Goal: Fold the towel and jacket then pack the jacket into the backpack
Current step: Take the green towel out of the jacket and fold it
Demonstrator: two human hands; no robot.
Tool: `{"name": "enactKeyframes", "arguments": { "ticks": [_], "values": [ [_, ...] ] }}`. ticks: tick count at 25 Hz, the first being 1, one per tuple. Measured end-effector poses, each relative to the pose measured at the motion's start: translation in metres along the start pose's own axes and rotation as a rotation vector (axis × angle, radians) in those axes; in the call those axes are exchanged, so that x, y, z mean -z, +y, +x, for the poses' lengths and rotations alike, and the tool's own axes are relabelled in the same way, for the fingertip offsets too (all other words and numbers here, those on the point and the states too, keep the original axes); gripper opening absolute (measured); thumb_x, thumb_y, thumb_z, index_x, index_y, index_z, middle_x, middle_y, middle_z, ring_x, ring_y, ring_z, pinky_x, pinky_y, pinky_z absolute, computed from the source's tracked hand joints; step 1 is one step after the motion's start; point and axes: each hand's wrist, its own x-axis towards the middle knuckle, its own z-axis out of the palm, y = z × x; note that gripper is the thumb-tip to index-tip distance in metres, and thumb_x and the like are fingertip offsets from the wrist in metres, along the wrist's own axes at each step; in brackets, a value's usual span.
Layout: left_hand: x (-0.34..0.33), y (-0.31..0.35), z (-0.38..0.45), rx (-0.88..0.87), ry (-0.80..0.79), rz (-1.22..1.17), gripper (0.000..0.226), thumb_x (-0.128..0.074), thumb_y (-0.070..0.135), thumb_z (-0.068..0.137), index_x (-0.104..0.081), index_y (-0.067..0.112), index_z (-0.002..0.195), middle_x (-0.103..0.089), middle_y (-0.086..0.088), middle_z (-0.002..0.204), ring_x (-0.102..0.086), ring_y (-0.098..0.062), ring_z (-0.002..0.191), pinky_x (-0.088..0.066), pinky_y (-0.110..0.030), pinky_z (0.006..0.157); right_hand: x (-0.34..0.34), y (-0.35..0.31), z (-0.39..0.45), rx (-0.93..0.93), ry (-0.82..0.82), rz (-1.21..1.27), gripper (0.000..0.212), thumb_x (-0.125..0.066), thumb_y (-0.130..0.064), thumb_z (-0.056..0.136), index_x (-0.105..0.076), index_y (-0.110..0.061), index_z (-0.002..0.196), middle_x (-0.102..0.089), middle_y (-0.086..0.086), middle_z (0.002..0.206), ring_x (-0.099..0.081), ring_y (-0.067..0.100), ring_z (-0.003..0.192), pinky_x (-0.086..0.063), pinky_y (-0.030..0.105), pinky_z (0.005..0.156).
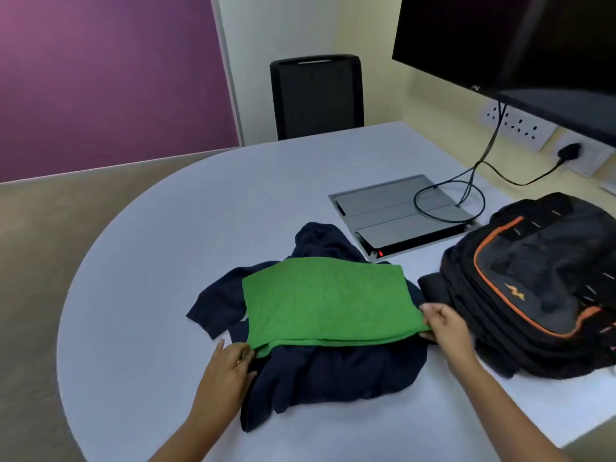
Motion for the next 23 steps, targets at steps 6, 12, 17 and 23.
{"name": "enactKeyframes", "arguments": {
  "ticks": [6, 12, 17, 23],
  "values": [
    [-0.006, -0.012, 0.009, -0.051, 0.322, 0.032, 0.055, -0.022, 0.034, 0.100, -0.064, 0.000, 0.106, -0.057, -0.012, 0.107, -0.052, -0.026, 0.098, -0.029, -0.048, 0.104, 0.002, 0.029, -0.016, 0.112, -0.050, -0.257, 0.011, -0.074, -0.007, 0.077, -0.067, -0.012, 0.085, -0.063, 0.005, 0.086, -0.058, 0.006, 0.078, -0.040, 0.000, 0.069],
    [-0.003, -0.015, 0.008, -0.170, 0.535, 0.057, 0.043, -0.026, 0.029, 0.100, -0.059, 0.004, 0.111, -0.052, -0.007, 0.115, -0.050, -0.022, 0.105, -0.021, -0.045, 0.110, 0.008, 0.035, -0.014, 0.390, -0.105, -0.610, 0.024, -0.082, -0.006, 0.067, -0.072, -0.018, 0.085, -0.050, -0.008, 0.085, -0.054, 0.007, 0.083, -0.039, 0.006, 0.073],
    [-0.018, -0.027, 0.004, -0.195, 0.435, 0.098, 0.042, -0.022, 0.026, 0.101, -0.056, 0.005, 0.112, -0.051, -0.007, 0.114, -0.050, -0.022, 0.102, -0.012, -0.037, 0.116, 0.008, 0.034, -0.022, 0.475, 0.103, -0.734, 0.018, -0.075, -0.001, 0.071, -0.068, -0.016, 0.077, -0.050, -0.011, 0.087, -0.046, 0.016, 0.087, -0.040, 0.030, 0.076],
    [-0.045, -0.027, -0.006, -0.195, 0.358, 0.078, 0.036, -0.036, 0.021, 0.091, -0.062, 0.004, 0.108, -0.055, -0.006, 0.111, -0.050, -0.020, 0.099, -0.016, -0.035, 0.113, 0.021, 0.056, -0.029, 0.477, 0.085, -0.842, 0.019, -0.075, -0.002, 0.072, -0.069, -0.019, 0.077, -0.050, -0.013, 0.082, -0.045, 0.011, 0.080, -0.033, 0.029, 0.076]
  ]
}}
